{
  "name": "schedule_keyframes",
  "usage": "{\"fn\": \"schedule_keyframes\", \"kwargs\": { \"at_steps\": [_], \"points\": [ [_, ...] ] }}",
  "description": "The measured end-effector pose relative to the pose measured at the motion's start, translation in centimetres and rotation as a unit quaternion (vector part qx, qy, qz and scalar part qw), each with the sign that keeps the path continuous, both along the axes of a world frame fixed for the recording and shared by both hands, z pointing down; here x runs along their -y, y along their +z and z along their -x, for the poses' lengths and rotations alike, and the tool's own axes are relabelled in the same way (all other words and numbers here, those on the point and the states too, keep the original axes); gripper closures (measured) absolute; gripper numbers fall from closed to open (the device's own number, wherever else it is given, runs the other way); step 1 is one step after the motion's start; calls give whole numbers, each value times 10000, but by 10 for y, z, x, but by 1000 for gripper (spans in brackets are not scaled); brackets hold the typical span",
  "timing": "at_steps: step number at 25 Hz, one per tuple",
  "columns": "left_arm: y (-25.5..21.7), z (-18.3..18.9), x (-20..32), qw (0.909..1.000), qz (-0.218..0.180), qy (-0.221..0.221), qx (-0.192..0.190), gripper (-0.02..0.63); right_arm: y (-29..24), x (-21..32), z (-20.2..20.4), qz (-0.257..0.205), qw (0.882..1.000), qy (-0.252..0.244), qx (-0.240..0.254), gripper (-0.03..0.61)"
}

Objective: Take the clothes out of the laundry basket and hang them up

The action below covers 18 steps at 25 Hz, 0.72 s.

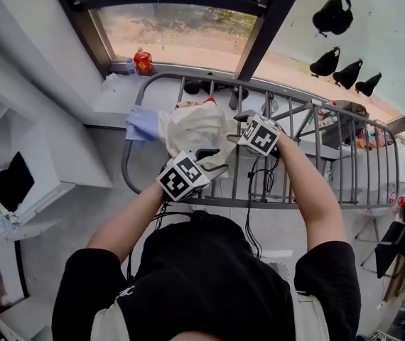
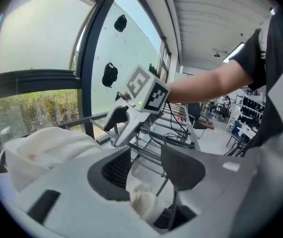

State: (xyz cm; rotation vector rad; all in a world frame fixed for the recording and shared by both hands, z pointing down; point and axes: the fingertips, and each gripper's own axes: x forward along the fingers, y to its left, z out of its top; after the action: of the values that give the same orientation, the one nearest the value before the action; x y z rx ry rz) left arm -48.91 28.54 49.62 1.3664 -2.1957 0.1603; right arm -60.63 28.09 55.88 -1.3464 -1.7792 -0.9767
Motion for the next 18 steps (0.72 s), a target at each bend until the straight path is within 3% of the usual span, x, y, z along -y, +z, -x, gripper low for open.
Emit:
{"fn": "schedule_keyframes", "kwargs": {
  "at_steps": [2, 4, 7, 11, 15, 18],
  "points": [
    [-16, 10, -13, 9989, -234, -349, 225, 445, -26, 4, 5, 579, 9971, 444, 208, 328],
    [-36, 25, -32, 9935, -452, -890, 538, 503, -63, 10, 11, 1388, 9838, 1023, 491, 390],
    [-69, 47, -67, 9740, -658, -1841, 1148, 610, -130, 22, 11, 2747, 9367, 1985, 879, 563],
    [-115, 52, -96, 9497, -721, -2422, 1852, 609, -207, 38, -17, 3813, 8705, 2691, 1566, 566],
    [-157, 30, -108, 9364, -857, -2537, 2268, 609, -272, 42, -69, 4384, 8206, 2912, 2227, 566],
    [-179, 4, -112, 9305, -968, -2557, 2439, 609, -303, 46, -115, 4594, 7918, 3031, 2649, 566]
  ]
}}
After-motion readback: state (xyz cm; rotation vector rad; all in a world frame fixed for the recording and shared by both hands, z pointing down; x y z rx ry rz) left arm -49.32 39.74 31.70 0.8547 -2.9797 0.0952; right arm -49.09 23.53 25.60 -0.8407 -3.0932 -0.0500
